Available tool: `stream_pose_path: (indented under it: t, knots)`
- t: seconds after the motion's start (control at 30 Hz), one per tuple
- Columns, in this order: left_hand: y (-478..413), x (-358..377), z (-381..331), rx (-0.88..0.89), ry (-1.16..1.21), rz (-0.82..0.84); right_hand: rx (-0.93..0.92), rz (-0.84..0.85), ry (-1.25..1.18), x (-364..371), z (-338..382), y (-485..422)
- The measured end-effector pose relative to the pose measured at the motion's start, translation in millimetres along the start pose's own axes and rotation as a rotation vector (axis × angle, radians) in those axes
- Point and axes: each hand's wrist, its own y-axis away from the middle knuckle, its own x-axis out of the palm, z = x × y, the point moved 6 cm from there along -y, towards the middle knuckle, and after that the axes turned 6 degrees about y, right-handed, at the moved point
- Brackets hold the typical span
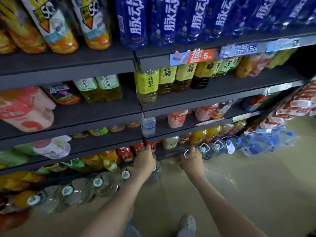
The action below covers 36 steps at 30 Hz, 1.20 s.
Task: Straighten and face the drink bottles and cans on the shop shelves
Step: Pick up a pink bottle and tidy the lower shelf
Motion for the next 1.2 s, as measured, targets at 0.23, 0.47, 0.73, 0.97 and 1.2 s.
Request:
stream_pose_path:
  t: [0.23,0.47,0.73,0.97,1.2]
  knots:
    - [-43,77,-63,-0.052,0.096,-0.112,0.018,-0.102,-0.075,-25,-77,-103]
    - [-151,138,-107,0.091,0.357,-0.458,0.002,-0.253,-0.346,9,-128,-252]
    - [-227,185,-124,0.21,0.499,-0.883,-0.082,-0.537,-0.611,40,-135,-351]
    - [-242,191,-115,0.228,0.452,-1.069,-0.086,-0.798,-0.356,46,-125,-343]
    - [-242,192,-113,0.215,0.461,-1.008,-0.258,-0.339,-0.596,81,-98,-327]
